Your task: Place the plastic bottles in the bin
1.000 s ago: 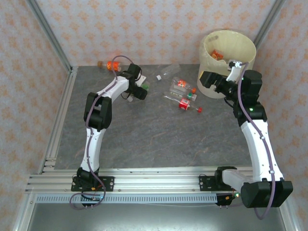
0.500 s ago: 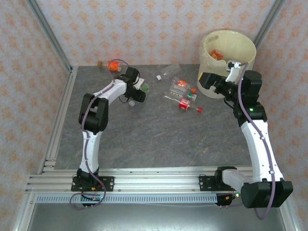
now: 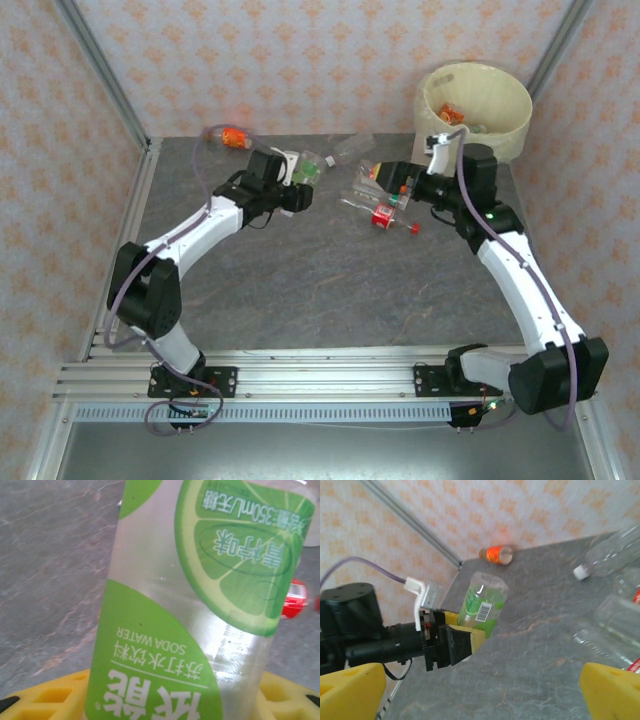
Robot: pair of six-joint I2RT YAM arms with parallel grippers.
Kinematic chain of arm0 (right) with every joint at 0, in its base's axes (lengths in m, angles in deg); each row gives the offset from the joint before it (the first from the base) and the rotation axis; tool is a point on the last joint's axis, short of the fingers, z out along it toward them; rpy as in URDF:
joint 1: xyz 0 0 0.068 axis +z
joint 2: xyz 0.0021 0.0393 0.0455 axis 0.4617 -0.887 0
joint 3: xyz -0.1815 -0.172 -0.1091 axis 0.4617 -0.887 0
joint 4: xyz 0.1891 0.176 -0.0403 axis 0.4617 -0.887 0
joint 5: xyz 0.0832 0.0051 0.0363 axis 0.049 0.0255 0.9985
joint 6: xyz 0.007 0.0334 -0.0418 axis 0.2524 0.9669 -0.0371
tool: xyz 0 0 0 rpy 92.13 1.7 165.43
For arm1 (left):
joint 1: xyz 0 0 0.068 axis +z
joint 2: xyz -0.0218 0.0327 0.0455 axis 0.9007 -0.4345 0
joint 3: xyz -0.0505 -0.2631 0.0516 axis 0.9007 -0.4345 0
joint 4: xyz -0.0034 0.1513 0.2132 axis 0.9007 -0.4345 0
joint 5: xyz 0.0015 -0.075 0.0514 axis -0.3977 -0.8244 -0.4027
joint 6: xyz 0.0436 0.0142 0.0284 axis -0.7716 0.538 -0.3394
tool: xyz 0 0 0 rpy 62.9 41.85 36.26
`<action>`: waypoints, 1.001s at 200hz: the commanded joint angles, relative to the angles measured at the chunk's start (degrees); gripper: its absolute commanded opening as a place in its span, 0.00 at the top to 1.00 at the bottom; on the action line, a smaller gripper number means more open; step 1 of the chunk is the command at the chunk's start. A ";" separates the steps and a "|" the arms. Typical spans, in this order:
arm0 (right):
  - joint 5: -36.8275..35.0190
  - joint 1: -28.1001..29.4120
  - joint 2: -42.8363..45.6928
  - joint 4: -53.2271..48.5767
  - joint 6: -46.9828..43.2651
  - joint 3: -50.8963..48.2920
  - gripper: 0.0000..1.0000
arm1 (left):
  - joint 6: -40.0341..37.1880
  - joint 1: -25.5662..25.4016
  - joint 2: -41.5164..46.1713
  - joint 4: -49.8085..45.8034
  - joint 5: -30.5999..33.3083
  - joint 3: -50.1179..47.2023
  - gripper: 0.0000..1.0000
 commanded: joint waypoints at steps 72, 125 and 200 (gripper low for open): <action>5.44 5.71 -10.71 1.21 6.12 6.77 0.01 | 4.57 -11.73 11.58 10.21 6.07 -6.44 0.46; 5.45 7.36 -12.04 3.71 7.17 6.58 0.01 | 2.73 -13.47 12.25 7.84 3.87 -4.34 0.46; 3.69 8.16 -13.61 5.59 8.93 7.50 0.10 | 2.00 -15.75 12.58 9.43 2.97 -3.90 0.45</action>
